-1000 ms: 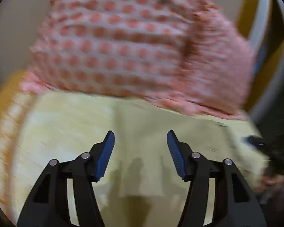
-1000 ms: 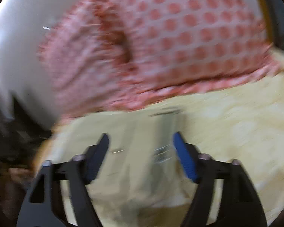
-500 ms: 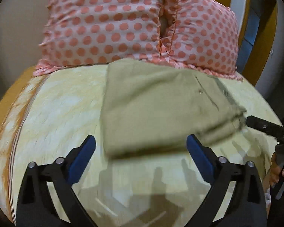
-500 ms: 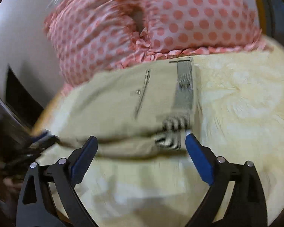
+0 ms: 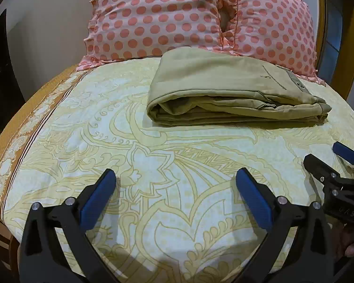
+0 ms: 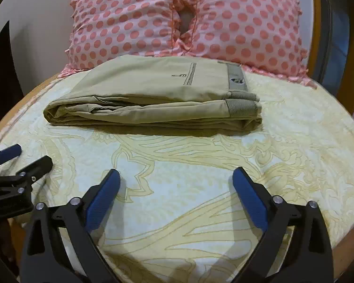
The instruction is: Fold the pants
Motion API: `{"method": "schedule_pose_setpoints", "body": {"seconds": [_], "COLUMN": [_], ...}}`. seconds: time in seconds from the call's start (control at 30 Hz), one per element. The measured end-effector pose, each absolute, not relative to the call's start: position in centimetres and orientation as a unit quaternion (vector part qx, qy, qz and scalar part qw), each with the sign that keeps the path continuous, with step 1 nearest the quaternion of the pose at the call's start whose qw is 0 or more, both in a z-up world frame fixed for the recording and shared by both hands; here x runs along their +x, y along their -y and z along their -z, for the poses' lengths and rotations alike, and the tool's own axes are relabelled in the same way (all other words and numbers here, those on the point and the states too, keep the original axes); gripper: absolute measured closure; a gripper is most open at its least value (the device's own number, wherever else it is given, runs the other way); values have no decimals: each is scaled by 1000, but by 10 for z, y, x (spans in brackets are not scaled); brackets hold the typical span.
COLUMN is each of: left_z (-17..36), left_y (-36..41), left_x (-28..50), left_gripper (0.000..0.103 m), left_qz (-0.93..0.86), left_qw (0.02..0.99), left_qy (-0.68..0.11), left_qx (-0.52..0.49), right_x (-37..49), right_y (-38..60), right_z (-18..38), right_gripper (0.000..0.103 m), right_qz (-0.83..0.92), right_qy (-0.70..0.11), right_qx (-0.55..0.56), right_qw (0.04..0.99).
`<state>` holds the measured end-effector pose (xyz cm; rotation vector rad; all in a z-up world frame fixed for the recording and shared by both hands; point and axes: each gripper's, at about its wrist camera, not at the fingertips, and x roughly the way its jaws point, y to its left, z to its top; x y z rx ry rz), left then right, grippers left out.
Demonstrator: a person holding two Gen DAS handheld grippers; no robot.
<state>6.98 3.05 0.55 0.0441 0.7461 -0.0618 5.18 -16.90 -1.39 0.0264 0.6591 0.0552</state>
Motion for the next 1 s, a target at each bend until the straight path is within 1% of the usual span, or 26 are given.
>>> {"method": "schedule_pose_setpoints", "body": {"seconds": [0.1, 1.0], "left_z": [-5, -6], "left_y": [-29, -29], "left_x": [68, 69], "left_gripper": [2, 2], "left_qz": [22, 18], "left_qw": [932, 931], "left_qy": [-361, -364], "left_qx": [19, 17], "right_x": [54, 54], "right_y": [168, 166], "right_z": [15, 16], "right_gripper": [1, 1], "right_qz": [-24, -24], "right_qy": [-318, -318], "right_qx": [14, 13], "right_qw": [948, 948]}}
